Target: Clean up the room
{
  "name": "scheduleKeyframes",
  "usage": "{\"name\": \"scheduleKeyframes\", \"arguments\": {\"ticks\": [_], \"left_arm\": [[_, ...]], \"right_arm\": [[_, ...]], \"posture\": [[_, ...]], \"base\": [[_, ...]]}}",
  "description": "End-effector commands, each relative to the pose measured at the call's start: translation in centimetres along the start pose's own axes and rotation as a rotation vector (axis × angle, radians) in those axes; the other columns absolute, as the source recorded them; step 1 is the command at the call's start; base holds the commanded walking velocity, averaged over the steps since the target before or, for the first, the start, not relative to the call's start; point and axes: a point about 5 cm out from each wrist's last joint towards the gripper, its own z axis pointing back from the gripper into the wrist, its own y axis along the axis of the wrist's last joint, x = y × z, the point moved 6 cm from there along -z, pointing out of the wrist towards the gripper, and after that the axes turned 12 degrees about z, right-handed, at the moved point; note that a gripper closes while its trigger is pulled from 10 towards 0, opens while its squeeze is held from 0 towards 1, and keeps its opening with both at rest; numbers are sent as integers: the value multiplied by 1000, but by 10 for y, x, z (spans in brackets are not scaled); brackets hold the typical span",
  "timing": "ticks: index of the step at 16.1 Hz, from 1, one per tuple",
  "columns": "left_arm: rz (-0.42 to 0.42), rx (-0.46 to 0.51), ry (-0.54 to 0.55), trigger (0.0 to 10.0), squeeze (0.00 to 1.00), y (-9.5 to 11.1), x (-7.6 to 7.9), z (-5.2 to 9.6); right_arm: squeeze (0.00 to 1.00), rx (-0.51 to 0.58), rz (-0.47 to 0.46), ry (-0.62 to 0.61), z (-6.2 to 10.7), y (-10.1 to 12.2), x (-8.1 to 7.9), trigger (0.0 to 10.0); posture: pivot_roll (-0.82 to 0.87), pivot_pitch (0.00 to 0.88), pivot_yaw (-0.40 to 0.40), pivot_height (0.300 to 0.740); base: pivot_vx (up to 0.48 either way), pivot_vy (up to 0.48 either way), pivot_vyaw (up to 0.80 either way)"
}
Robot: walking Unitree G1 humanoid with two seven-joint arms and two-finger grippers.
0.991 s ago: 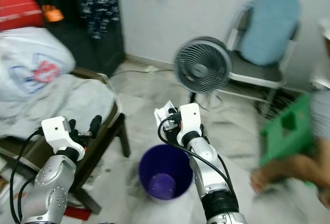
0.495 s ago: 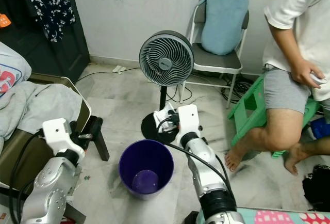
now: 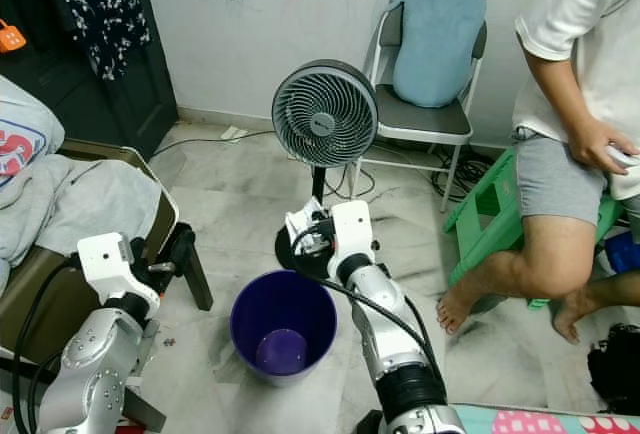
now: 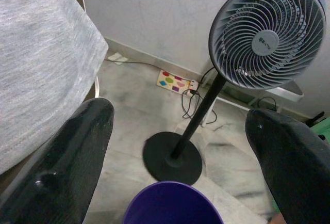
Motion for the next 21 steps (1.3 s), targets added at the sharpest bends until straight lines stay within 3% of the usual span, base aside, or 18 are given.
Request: {"name": "scheduleKeyframes", "arguments": {"ticks": [1,13,21], "left_arm": [[0,12,-20,10000,0,5,6,-1],[7,13,-13,10000,0,5,6,-3],[9,15,-19,10000,0,6,7,-4]], "right_arm": [[0,-1,16,-3,0,0,2,10000],[0,1,15,-8,-1,1,4,10000],[0,-1,15,-19,-2,1,5,10000]], "posture": [[-44,26,-51,740],[-47,36,-55,740],[-48,37,-54,740]], "base": [[0,0,800],[0,0,384],[278,0,0]]}}
